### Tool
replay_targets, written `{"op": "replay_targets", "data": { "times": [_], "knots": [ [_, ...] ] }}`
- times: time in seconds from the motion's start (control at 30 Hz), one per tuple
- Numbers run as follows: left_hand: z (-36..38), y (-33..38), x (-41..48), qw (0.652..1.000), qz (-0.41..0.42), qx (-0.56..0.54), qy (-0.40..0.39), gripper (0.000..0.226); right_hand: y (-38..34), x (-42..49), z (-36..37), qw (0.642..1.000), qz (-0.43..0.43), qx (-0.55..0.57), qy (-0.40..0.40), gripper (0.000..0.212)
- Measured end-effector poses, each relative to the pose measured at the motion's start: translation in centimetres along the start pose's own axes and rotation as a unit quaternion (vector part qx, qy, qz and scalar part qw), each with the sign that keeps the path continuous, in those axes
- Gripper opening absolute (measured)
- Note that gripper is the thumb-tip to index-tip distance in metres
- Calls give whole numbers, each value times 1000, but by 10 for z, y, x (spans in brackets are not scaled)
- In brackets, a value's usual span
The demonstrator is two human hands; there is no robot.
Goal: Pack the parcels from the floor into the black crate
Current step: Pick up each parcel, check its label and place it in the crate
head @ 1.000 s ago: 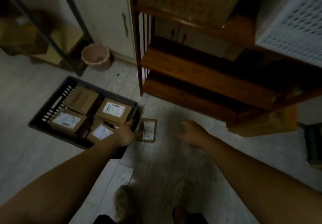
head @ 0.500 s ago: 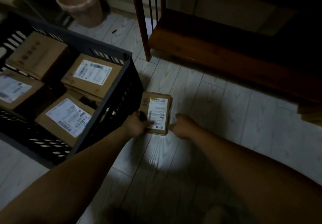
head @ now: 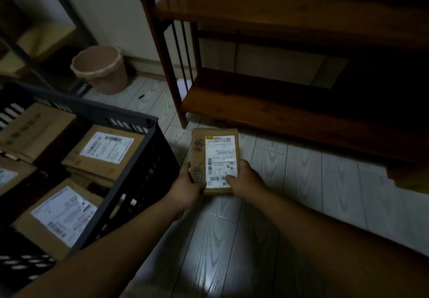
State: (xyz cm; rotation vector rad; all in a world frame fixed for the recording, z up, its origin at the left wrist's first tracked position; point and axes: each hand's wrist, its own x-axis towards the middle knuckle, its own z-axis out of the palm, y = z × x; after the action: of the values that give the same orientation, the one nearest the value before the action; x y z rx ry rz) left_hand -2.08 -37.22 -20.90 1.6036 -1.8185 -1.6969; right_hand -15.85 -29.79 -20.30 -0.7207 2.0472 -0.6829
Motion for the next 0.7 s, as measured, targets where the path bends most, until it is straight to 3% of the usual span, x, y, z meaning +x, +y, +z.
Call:
{"op": "replay_targets", "data": {
  "times": [0.2,0.4,0.7],
  "knots": [
    [-2,39,9,988,131,-71,34,57,-23,-5,-27,986,-116,58,101,39],
    [-22,69,-15,976,179,-107,66,58,-48,-30,-38,969,-194,74,135,39],
    [-106,185,-154,978,140,-145,41,48,-165,-168,-95,983,-116,125,67,43]
  ]
}}
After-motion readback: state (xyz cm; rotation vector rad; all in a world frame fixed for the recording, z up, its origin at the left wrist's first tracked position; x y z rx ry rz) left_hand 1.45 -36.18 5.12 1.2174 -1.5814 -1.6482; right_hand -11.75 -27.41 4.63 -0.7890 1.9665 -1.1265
